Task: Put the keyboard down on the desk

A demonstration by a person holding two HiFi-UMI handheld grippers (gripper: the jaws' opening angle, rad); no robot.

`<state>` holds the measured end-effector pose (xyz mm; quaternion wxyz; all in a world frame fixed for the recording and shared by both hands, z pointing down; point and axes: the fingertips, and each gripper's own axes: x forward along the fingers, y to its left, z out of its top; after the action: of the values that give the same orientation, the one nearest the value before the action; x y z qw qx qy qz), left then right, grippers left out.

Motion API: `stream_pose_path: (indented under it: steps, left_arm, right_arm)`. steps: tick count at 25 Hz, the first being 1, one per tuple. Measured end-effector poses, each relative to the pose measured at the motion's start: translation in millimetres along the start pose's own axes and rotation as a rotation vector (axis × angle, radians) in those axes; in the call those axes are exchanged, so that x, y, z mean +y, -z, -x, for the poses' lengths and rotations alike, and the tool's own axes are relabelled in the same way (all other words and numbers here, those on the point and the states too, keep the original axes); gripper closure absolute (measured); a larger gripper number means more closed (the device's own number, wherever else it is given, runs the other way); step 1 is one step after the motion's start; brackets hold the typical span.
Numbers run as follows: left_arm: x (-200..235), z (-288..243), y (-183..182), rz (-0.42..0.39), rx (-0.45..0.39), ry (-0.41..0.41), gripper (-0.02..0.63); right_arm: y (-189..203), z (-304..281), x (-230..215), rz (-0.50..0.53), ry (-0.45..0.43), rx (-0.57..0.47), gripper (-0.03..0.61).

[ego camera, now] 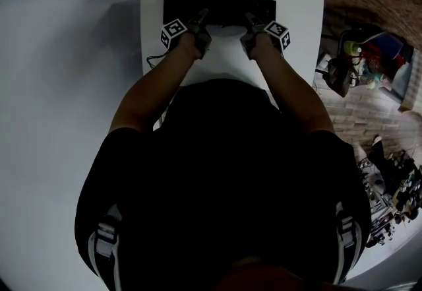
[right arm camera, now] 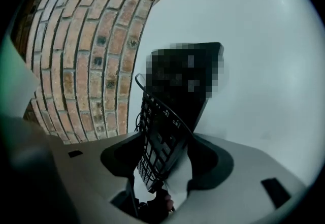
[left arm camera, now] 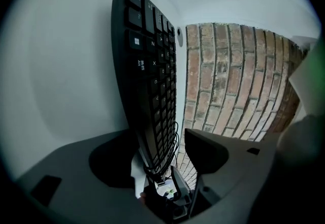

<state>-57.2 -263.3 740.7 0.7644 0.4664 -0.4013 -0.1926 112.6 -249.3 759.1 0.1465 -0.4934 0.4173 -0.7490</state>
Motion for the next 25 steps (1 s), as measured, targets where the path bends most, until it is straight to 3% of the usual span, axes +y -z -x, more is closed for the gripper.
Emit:
stream_pose_path:
  steps: [18, 25]
  left_arm:
    - [6.2, 27.0, 2.5, -0.014, -0.003, 0.015, 0.321]
    - [-5.7, 35.5, -0.6, -0.041, -0.026, 0.056, 0.321]
  right_arm:
    - [22.2, 17.0, -10.7, 0.019, 0.023, 0.020, 0.319]
    - [29.9, 26.3, -1.5, 0.109, -0.018, 0.021, 0.321]
